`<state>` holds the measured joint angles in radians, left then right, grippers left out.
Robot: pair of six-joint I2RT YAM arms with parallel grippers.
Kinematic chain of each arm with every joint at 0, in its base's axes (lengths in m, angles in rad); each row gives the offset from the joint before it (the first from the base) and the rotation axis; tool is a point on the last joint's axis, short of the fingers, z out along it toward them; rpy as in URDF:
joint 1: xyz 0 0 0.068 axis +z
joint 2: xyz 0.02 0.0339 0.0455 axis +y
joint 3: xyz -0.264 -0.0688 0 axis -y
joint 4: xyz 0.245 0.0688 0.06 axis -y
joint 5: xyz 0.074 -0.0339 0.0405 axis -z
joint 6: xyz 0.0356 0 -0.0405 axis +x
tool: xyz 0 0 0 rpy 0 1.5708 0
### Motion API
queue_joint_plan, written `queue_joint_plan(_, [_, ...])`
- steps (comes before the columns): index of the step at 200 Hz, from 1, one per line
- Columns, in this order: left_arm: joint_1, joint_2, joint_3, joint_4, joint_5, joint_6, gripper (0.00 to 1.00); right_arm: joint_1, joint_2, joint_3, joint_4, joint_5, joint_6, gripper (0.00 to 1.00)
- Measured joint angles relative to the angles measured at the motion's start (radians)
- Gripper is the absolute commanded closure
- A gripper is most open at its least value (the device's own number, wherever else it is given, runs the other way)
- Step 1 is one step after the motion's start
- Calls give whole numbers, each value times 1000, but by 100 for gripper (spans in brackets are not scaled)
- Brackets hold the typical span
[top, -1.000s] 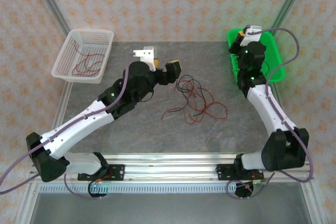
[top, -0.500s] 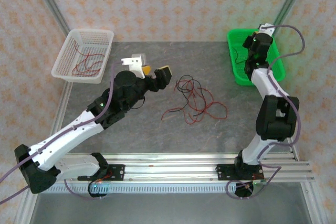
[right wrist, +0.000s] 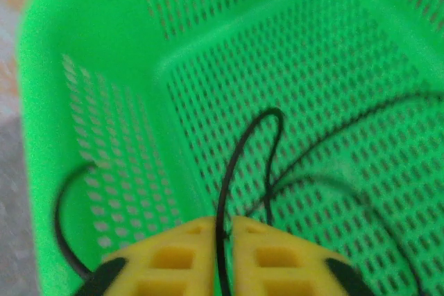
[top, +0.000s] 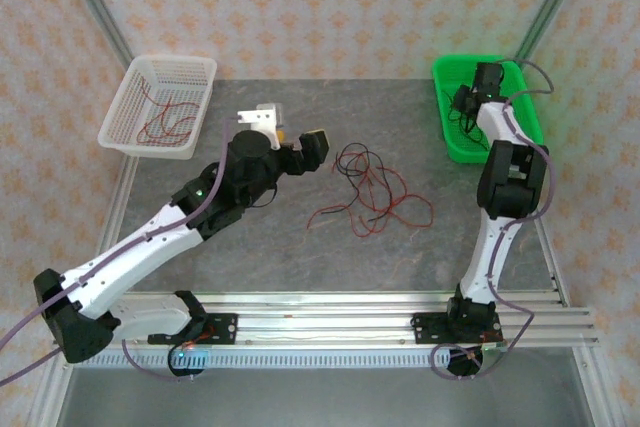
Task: Untangle the cables
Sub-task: Place the cable in the container.
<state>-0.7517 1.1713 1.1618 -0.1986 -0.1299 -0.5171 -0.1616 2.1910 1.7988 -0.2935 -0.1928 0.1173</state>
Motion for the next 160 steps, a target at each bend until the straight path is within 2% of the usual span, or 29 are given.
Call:
queue_joint_plan(52, [-1, 47, 3, -58, 15, -11, 1, 0, 20, 66, -179, 9, -15, 54])
queue_joint_plan(79, [-8, 70, 3, -96, 17, -26, 6, 2, 6, 79, -248, 44, -40, 46])
queue_joint_plan(107, [-48, 132, 8, -138, 34, -53, 12, 6, -60, 52, -300, 82, -60, 43])
queue_joint_plan(160, [-163, 326, 5, -199, 92, -148, 22, 50, -349, -131, -309, 121, -70, 42])
